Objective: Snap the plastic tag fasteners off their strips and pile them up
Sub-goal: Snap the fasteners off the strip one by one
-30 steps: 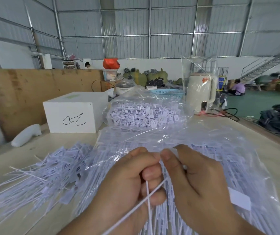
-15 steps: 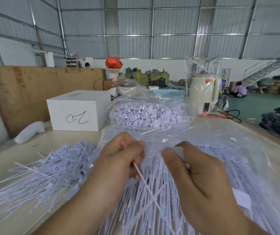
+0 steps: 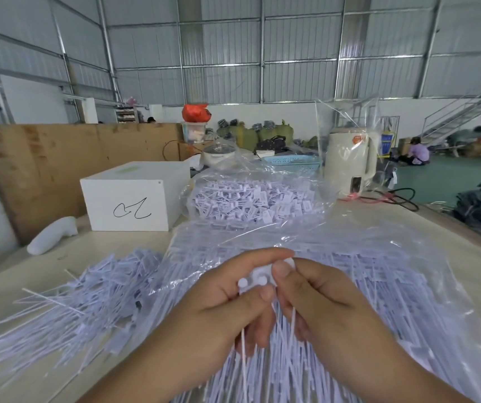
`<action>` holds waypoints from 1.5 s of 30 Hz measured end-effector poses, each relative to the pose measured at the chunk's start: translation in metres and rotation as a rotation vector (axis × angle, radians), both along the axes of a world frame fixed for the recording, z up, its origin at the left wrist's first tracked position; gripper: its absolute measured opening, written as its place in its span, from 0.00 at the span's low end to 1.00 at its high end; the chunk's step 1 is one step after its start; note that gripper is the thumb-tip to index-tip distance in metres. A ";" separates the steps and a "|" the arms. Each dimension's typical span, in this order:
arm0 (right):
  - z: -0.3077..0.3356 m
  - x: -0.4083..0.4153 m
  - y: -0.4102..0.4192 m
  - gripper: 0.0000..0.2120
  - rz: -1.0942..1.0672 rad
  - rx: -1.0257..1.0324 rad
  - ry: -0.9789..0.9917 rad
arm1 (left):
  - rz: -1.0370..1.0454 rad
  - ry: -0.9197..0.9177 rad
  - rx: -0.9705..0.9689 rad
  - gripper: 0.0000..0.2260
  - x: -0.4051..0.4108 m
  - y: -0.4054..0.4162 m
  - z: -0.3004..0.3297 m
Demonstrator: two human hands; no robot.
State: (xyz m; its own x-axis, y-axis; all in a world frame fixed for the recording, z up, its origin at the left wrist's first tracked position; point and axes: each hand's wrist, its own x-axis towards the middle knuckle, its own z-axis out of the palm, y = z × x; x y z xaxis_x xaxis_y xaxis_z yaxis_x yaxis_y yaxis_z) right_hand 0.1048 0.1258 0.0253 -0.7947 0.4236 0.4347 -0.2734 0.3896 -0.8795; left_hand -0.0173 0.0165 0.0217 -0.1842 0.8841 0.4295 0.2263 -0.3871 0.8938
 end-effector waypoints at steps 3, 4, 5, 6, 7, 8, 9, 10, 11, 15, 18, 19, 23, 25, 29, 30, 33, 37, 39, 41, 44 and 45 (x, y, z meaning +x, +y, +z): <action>0.003 -0.001 -0.003 0.20 0.122 0.027 0.020 | 0.118 0.011 0.027 0.14 0.003 0.002 -0.004; 0.005 -0.001 -0.003 0.20 0.151 0.032 0.017 | 0.146 -0.001 0.031 0.13 0.004 0.003 -0.004; 0.006 0.000 -0.002 0.20 0.148 0.028 0.002 | 0.175 -0.008 0.035 0.13 0.006 0.003 -0.004; 0.005 0.001 0.000 0.20 0.117 0.012 -0.024 | 0.198 -0.007 0.037 0.13 0.007 0.003 -0.003; 0.005 0.002 0.002 0.21 0.077 -0.019 -0.061 | 0.212 0.001 0.034 0.12 0.008 0.003 -0.001; 0.003 0.003 0.005 0.21 0.049 -0.047 -0.097 | 0.214 0.012 0.020 0.11 0.009 0.002 0.003; 0.003 0.004 0.008 0.22 0.037 -0.060 -0.130 | 0.211 0.026 0.001 0.11 0.008 0.002 0.006; 0.003 0.005 0.009 0.23 0.042 -0.058 -0.166 | 0.207 0.043 -0.018 0.10 0.007 0.001 0.010; 0.005 0.006 0.010 0.24 0.064 -0.050 -0.204 | 0.206 0.062 -0.032 0.09 0.006 -0.001 0.012; 0.013 0.010 0.010 0.19 0.158 -0.020 -0.266 | 0.176 0.089 -0.056 0.09 0.001 -0.007 0.014; 0.015 0.010 0.013 0.10 0.177 -0.081 -0.200 | 0.104 0.010 -0.058 0.11 0.001 -0.008 0.009; 0.014 0.010 0.013 0.10 0.206 -0.080 -0.194 | 0.081 -0.017 -0.055 0.12 0.001 -0.008 0.007; 0.013 0.011 0.011 0.04 0.330 -0.020 -0.199 | 0.007 -0.102 -0.027 0.16 0.003 -0.004 0.000; 0.012 0.012 0.010 0.06 0.327 -0.013 -0.204 | -0.020 -0.164 -0.035 0.15 0.002 -0.005 -0.005; 0.006 0.011 0.013 0.23 0.163 0.076 -0.178 | 0.021 -0.248 -0.058 0.13 0.003 -0.006 -0.009; 0.006 0.011 0.013 0.26 0.122 0.137 -0.162 | 0.062 -0.258 -0.052 0.12 0.003 -0.005 -0.010; 0.009 0.015 0.009 0.34 0.080 0.276 -0.136 | 0.155 -0.196 -0.063 0.11 0.004 -0.006 -0.010; 0.011 0.014 0.004 0.37 0.118 0.287 -0.150 | 0.138 -0.059 -0.093 0.14 0.009 -0.011 -0.012; 0.012 0.015 0.005 0.39 0.146 0.271 -0.145 | 0.093 -0.031 -0.100 0.14 0.007 -0.013 -0.010; 0.013 0.017 0.006 0.41 0.147 0.298 -0.170 | -0.030 -0.032 -0.133 0.13 0.004 -0.017 -0.005; 0.014 0.019 0.002 0.42 0.164 0.356 -0.191 | -0.191 -0.109 -0.253 0.12 -0.002 -0.023 0.001; 0.013 0.020 -0.001 0.41 0.175 0.370 -0.196 | -0.222 -0.127 -0.275 0.11 -0.002 -0.024 0.002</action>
